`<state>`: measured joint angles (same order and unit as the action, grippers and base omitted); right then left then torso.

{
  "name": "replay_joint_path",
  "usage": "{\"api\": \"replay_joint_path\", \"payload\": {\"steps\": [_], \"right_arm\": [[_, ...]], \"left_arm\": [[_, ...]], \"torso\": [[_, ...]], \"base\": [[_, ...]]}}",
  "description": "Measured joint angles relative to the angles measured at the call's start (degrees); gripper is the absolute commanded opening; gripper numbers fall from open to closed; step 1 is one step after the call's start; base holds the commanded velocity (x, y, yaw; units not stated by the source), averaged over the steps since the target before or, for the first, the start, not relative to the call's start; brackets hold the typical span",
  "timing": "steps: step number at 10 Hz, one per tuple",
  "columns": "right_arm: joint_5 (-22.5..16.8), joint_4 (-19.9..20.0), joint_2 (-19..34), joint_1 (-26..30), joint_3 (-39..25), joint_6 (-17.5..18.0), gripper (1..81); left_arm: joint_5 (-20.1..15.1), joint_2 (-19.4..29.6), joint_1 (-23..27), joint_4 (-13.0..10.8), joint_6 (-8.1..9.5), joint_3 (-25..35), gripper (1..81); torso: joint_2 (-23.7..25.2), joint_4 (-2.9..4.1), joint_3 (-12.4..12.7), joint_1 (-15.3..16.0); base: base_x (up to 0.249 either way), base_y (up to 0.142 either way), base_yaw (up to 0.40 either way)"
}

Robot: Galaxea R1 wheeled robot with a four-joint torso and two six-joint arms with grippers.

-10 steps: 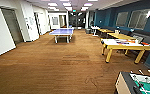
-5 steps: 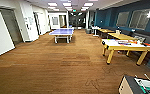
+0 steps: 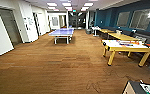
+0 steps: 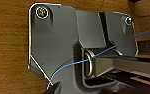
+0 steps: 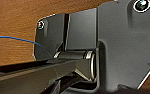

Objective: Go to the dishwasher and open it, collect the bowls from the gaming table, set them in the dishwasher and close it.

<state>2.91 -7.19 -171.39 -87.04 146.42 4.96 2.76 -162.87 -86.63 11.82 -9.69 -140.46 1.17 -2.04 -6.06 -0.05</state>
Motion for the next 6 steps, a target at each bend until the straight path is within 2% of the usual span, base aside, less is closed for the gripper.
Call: {"api": "replay_joint_path", "payload": {"steps": [6], "right_arm": [[0.04, 0.0, 0.02, -0.11, 0.0, 0.0, 81.1]], "left_arm": [[0.02, 0.0, 0.05, 0.0, 0.0, 0.0, 81.1]], "torso": [[0.0, 0.0, 0.0, 0.0]], "base": [[0.18, 0.0, 0.0]]}}
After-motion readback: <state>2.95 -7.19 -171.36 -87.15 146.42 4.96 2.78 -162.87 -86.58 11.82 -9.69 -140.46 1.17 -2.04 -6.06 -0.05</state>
